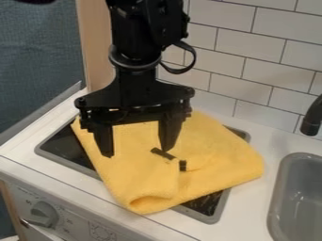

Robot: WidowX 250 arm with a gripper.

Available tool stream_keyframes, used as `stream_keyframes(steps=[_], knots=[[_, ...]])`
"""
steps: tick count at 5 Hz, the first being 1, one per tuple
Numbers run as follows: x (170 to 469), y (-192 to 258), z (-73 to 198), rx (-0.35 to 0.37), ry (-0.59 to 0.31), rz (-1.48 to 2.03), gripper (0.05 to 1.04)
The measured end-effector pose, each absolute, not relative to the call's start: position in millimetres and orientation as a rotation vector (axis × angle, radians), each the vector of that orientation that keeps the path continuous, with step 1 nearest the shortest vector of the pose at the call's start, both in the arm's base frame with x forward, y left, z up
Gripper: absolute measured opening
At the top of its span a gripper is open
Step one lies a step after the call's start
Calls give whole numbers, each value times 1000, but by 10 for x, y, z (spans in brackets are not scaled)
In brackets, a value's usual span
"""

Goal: Fold the cloth from top left to the right bottom

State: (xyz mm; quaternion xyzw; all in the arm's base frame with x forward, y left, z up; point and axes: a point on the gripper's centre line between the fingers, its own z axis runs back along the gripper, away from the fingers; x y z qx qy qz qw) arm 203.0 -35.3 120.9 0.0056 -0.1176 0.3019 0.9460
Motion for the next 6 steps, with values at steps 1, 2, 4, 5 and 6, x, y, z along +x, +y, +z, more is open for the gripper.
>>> stream_keyframes(steps=[1,2,4,5,6], knots=[[2003,-347,1161,21,-217,609,1000],[2238,-279,1114,45,-153,516,1000],[2657,155,1089,55,-126,451,1000],[2917,577,993,65,-128,499,1000],[3156,799,948,100,-157,529,1000]])
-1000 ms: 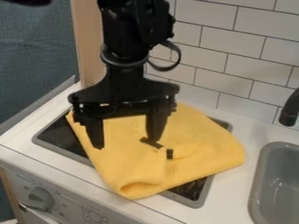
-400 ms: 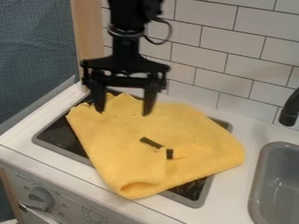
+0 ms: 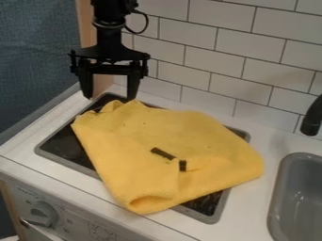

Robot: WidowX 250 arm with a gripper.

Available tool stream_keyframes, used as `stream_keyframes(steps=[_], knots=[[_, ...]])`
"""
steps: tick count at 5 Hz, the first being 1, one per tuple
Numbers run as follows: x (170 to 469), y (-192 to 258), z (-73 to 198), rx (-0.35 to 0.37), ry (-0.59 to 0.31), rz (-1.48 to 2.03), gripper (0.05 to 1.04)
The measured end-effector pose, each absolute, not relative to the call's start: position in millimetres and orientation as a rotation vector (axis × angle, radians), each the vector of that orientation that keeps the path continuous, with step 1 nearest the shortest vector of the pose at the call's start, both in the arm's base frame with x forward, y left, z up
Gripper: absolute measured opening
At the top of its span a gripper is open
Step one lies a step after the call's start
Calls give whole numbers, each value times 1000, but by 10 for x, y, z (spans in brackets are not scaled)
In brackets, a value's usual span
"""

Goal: Fold the cloth from top left to the right bottom

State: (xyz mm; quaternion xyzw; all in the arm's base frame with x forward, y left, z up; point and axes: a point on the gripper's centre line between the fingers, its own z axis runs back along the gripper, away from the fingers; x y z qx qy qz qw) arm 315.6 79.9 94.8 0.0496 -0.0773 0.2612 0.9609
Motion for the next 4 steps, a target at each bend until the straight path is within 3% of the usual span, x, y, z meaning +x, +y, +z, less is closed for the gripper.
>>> stream_keyframes(steps=[2,4], knots=[[3525,1126,693,48,-149,453,1000],[3622,1238,488,26,-121,336,1000]])
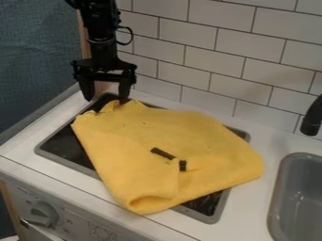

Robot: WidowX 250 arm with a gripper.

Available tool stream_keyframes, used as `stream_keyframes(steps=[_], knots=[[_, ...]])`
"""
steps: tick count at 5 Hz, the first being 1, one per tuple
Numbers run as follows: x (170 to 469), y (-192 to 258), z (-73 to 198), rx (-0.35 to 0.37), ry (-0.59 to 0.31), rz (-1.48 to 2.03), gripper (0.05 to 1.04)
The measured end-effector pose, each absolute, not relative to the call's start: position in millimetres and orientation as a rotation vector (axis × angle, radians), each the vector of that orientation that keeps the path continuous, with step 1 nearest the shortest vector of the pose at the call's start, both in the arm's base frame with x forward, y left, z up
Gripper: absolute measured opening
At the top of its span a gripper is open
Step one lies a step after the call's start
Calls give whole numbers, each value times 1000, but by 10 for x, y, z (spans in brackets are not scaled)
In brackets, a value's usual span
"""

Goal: Fold the cloth from top left to the right bottom

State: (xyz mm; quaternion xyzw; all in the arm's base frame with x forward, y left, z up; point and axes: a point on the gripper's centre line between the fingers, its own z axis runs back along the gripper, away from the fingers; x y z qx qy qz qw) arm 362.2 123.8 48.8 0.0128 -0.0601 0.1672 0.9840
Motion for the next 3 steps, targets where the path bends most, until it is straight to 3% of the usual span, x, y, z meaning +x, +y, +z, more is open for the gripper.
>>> stream_keyframes(steps=[2,3], knots=[[3673,1289,338,41,-55,292,999],[3691,1293,270,70,-13,280,938]])
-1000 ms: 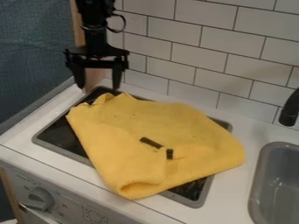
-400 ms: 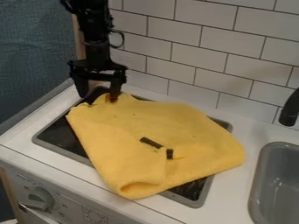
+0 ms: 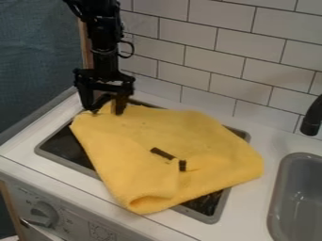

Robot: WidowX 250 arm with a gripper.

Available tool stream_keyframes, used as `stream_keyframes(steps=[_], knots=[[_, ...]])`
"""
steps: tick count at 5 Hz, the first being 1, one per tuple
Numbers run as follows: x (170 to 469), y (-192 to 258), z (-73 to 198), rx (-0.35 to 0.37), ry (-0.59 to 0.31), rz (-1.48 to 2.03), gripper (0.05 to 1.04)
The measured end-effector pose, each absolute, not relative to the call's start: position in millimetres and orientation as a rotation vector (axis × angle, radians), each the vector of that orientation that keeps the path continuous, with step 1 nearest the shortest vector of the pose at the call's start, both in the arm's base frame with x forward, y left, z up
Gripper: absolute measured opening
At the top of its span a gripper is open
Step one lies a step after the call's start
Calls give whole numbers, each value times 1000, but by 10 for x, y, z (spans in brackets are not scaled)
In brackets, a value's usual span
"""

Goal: Fold the cloth from top left to the right bottom

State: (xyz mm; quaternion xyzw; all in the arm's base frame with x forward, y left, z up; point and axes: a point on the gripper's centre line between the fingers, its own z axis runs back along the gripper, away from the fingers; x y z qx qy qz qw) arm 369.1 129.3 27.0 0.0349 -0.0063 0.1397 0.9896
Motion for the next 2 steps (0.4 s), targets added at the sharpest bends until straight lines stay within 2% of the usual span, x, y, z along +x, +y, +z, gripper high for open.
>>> stream_keyframes(steps=[1,2], knots=[[3691,1298,272,81,-12,288,640],[3705,1309,276,90,-21,299,388]])
